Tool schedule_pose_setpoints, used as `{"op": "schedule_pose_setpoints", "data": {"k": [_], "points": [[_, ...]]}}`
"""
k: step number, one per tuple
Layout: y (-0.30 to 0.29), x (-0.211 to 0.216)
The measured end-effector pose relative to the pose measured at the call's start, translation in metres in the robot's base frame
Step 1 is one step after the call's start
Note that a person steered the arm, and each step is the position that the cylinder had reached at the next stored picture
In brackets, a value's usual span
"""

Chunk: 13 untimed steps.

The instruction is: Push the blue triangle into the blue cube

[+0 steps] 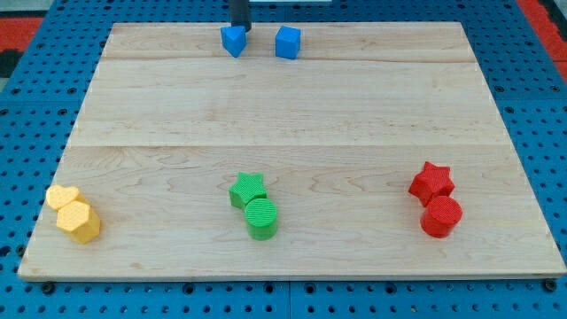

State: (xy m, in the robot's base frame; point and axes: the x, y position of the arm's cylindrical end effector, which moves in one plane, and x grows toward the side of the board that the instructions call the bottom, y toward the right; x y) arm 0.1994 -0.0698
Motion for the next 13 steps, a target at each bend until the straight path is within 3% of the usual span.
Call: {"op": "schedule_pose_setpoints", "data": {"k": [9,11,13], "points": [[-0.001,-0.006],[-0.043,0.001],[-0.047,0.017]]}}
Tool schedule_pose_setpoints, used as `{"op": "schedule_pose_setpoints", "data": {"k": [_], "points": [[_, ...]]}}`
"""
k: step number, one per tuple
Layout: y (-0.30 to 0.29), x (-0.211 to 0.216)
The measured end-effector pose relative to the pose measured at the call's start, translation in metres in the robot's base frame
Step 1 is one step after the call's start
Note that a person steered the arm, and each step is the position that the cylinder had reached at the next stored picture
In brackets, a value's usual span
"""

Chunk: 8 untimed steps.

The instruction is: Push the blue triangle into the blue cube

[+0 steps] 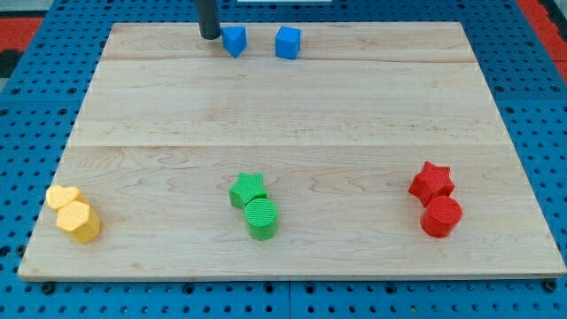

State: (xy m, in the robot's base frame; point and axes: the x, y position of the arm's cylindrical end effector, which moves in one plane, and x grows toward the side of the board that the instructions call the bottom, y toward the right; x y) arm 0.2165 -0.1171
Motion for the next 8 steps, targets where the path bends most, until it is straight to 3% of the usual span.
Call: {"op": "schedule_pose_setpoints", "data": {"k": [2,4,8], "points": [[0.000,0.000],[0.045,0.052],[0.062,0.056]]}}
